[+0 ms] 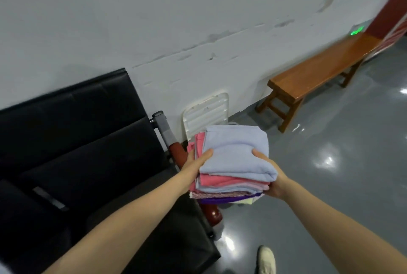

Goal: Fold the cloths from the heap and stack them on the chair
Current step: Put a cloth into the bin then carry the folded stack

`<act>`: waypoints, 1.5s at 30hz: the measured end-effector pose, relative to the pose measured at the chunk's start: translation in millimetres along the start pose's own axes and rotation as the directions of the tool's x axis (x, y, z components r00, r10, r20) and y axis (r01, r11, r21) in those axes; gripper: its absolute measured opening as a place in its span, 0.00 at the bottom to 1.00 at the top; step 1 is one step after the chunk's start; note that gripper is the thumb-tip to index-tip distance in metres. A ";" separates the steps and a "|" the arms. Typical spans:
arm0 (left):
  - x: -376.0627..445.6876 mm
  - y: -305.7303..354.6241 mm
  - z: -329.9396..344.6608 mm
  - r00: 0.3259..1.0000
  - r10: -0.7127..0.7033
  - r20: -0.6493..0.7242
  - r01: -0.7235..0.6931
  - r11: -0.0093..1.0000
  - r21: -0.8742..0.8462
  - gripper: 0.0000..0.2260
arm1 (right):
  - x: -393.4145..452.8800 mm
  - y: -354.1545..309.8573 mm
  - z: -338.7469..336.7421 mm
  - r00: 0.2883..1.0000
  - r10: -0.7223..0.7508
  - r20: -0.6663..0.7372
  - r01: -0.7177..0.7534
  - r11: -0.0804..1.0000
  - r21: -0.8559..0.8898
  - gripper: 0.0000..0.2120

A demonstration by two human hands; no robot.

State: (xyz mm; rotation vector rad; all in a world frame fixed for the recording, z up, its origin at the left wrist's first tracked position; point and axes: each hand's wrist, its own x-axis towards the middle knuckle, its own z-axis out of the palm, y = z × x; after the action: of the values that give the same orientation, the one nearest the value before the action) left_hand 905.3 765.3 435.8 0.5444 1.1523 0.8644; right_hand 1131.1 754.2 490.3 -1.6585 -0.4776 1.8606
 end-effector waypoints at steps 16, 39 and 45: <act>191.8 -80.2 150.4 0.952 -0.184 -0.245 0.136 0.970 -0.200 0.51 | 183.2 -115.0 -163.5 0.990 0.137 0.029 -0.133 0.986 -0.103 0.17; 582.0 -269.0 -43.1 0.776 -0.246 -0.581 0.111 0.960 -0.259 0.19 | 750.1 16.5 -121.6 0.878 0.427 0.216 -0.311 0.852 -0.421 0.15; 645.7 -311.8 -89.8 0.774 -0.093 -0.627 0.069 0.996 -0.064 0.28 | 834.3 61.3 -114.1 0.875 0.448 0.183 -0.291 0.789 -0.541 0.12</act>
State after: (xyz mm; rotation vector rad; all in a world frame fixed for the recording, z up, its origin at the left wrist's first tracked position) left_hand 1014.0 1109.5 -190.2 0.1568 1.7554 1.0265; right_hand 1194.0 1228.3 -205.4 -1.9066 -0.8754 2.4695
